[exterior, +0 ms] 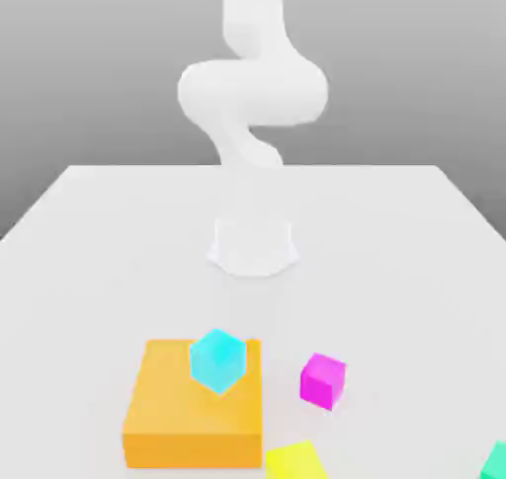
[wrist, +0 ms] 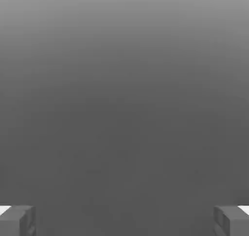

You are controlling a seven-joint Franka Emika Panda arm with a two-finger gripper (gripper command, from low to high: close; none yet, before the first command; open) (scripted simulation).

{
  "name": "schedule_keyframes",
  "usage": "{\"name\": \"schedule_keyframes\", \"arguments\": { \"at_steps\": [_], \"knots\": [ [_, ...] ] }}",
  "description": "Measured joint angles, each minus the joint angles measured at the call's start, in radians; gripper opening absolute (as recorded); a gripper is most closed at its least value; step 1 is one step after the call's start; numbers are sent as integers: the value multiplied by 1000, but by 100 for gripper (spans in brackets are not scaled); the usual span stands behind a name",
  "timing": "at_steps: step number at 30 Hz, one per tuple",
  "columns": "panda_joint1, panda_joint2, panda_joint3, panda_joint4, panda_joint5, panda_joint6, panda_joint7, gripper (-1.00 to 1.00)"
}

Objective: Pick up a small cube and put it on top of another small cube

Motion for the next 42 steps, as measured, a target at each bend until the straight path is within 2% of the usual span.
{"name": "schedule_keyframes", "arguments": {
  "at_steps": [8,14,17,20,27,28,35,42],
  "knots": [
    [171,308,-71,-182,57,199,-324,0],
    [257,528,-78,-313,86,342,-548,0],
    [282,635,-67,-379,76,414,-641,0],
    [303,739,-60,-441,24,487,-700,0],
    [258,989,-6,-418,52,687,-752,0],
    [250,1013,3,-414,56,706,-755,-100],
    [249,1012,3,-414,52,704,-752,-100],
    [265,784,-33,-454,2,516,-720,-100]
  ]
}}
